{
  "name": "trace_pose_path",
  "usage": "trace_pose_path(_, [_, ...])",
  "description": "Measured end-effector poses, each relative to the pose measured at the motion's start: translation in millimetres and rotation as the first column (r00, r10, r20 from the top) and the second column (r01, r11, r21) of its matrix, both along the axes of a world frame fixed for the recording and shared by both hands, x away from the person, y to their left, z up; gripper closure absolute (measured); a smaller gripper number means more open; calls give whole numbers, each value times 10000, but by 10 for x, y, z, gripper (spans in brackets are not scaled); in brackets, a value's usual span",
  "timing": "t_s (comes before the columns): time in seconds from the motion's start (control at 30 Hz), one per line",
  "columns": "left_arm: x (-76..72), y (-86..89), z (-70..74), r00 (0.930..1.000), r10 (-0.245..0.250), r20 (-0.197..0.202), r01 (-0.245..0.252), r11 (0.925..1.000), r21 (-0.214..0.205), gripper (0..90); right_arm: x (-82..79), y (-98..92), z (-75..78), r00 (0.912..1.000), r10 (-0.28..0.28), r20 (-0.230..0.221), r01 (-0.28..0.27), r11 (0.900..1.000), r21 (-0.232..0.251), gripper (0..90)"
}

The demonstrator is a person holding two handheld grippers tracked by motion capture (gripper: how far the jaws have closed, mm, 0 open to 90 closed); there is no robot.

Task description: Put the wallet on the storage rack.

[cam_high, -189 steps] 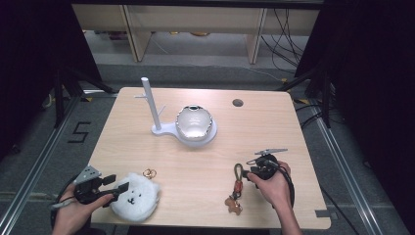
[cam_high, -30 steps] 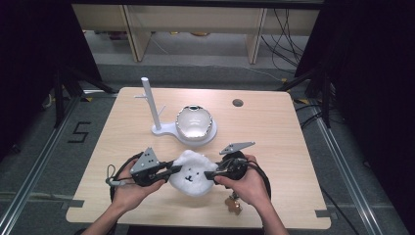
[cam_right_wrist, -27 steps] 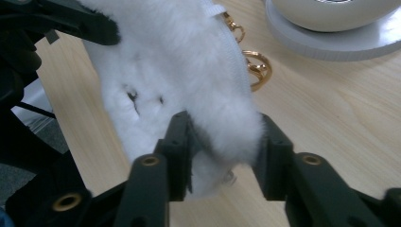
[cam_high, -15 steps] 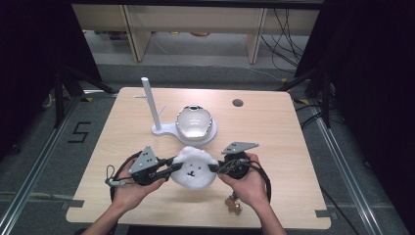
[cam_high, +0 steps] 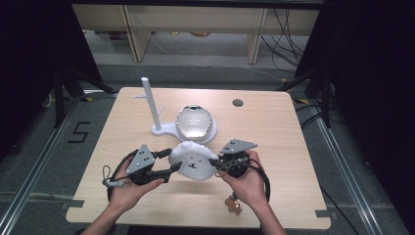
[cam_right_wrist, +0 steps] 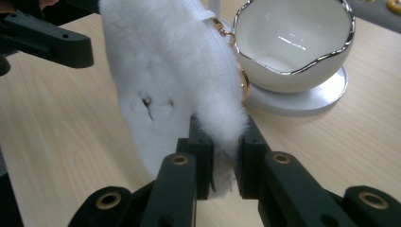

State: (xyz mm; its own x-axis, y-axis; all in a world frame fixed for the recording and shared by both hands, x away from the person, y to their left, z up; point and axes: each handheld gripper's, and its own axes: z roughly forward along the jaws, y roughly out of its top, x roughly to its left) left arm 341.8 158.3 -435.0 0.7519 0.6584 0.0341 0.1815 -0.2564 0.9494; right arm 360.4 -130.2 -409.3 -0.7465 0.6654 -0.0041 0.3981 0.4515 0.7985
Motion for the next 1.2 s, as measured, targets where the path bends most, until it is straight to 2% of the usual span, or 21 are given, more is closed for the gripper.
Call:
trace_pose_path(0.03, [-4, 17, -5, 10000, 41, 78, -41, 10000, -35, 380, 4, -2, 25, 9999, -167, -31, 167, 9998, -110, 805])
trace_pose_path(0.07, [-18, 70, 2, 9995, 168, 251, -169, 9998, 63, 374, 21, -4, 28, 9997, -151, 179, 153, 9998, -123, 805])
trace_pose_path(0.13, [-27, 92, -2, 9994, 201, 283, -201, 9998, -1, 371, 30, -11, 42, 9999, -78, 132, 81, 9997, -250, 805])
trace_pose_path(0.2, [-53, 149, -2, 9991, 331, 278, -333, 9994, 67, 368, 58, -21, 59, 9995, -148, 283, 158, 9993, -353, 805])
trace_pose_path(0.33, [-89, 262, -42, 9983, 520, 266, -517, 9986, -113, 367, 112, -35, 92, 9983, -193, 544, 225, 9980, -584, 805])
trace_pose_path(0.37, [-100, 288, -46, 9979, 605, 225, -605, 9982, -20, 367, 127, -33, 100, 9977, -226, 637, 264, 9978, -604, 805])
trace_pose_path(0.47, [-121, 366, -101, 9968, 783, 135, -779, 9967, -244, 367, 156, -38, 142, 9970, -277, 728, 337, 9960, -822, 804])
trace_pose_path(0.5, [-141, 420, -139, 9951, 988, 16, -987, 9948, -233, 366, 181, -30, 164, 9962, -285, 827, 351, 9962, -794, 804])
trace_pose_path(0.6, [-148, 468, -185, 9939, 1101, -90, -1104, 9933, -339, 365, 215, -27, 189, 9946, -248, 1012, 337, 9956, -875, 804])
trace_pose_path(0.63, [-159, 516, -214, 9917, 1275, -172, -1279, 9915, -224, 365, 244, -20, 213, 9941, -260, 1057, 357, 9952, -907, 804])
trace_pose_path(0.73, [-159, 548, -242, 9905, 1365, -172, -1369, 9904, -195, 364, 260, -14, 241, 9936, -329, 1080, 429, 9949, -909, 804])
trace_pose_path(0.8, [-157, 570, -282, 9890, 1458, -264, -1468, 9885, -371, 364, 290, -5, 274, 9913, -324, 1277, 437, 9953, -865, 804])
trace_pose_path(0.83, [-157, 570, -282, 9890, 1458, -264, -1468, 9885, -371, 364, 292, -9, 295, 9928, -329, 1149, 434, 9949, -905, 804])
trace_pose_path(0.87, [-153, 590, -280, 9883, 1518, -157, -1520, 9883, -127, 364, 304, -3, 299, 9915, -319, 1264, 429, 9954, -857, 803])
trace_pose_path(0.93, [-142, 605, -298, 9874, 1574, -127, -1576, 9874, -134, 364, 310, -5, 307, 9919, -359, 1222, 464, 9954, -844, 803])
trace_pose_path(0.97, [-145, 597, -319, 9859, 1650, -285, -1660, 9854, -389, 365, 323, -3, 312, 9917, -314, 1248, 422, 9955, -849, 803])
trace_pose_path(1.0, [-139, 617, -326, 9858, 1669, -186, -1672, 9858, -144, 365, 331, -2, 326, 9925, -378, 1164, 481, 9951, -869, 803])
trace_pose_path(1.03, [-139, 617, -326, 9858, 1669, -186, -1672, 9858, -144, 365, 331, -2, 326, 9925, -378, 1164, 481, 9951, -869, 803])
trace_pose_path(1.07, [-134, 617, -353, 9852, 1687, -316, -1697, 9850, -310, 365, 363, 1, 332, 9896, -288, 1407, 413, 9954, -865, 803])
trace_pose_path(1.1, [-133, 631, -349, 9842, 1752, -265, -1755, 9844, -83, 365, 360, 3, 342, 9916, -375, 1241, 481, 9953, -839, 803])
trace_pose_path(1.2, [-128, 635, -364, 9841, 1753, -293, -1757, 9844, -128, 365, 377, 14, 348, 9906, -479, 1281, 577, 9956, -737, 803])
